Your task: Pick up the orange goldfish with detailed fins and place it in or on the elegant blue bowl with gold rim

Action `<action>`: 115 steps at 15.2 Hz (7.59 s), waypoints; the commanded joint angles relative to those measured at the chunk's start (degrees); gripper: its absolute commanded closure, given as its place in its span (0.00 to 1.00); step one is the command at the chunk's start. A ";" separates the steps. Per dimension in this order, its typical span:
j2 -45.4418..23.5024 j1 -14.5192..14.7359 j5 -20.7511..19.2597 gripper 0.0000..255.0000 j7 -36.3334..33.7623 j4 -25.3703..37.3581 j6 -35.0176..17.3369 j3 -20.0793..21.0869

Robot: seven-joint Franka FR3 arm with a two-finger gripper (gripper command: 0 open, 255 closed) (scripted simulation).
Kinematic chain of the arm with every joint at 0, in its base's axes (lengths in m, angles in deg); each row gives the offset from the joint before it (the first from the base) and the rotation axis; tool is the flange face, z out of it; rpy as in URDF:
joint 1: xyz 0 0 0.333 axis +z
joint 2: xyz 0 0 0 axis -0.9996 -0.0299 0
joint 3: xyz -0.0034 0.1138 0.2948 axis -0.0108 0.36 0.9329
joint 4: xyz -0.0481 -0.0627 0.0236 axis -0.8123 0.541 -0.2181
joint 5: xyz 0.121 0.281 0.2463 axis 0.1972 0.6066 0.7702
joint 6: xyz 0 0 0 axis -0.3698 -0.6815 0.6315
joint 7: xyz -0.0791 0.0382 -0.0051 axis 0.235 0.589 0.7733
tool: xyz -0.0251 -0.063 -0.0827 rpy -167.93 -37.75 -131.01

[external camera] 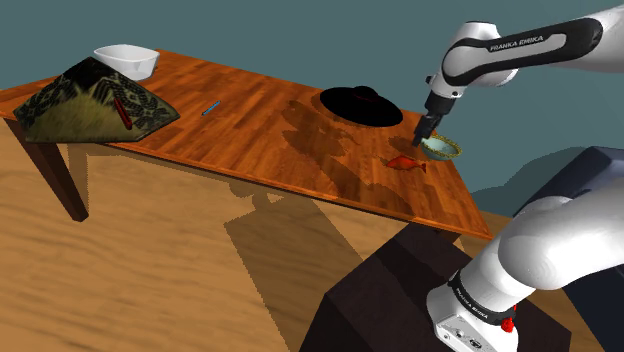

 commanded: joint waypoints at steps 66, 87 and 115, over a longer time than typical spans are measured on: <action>-12.99 0.76 6.75 1.00 14.47 21.87 10.20 -8.13; -49.34 -17.60 28.41 1.00 41.94 61.00 20.59 -15.64; -50.11 -16.60 29.20 0.00 42.75 53.53 12.71 -15.13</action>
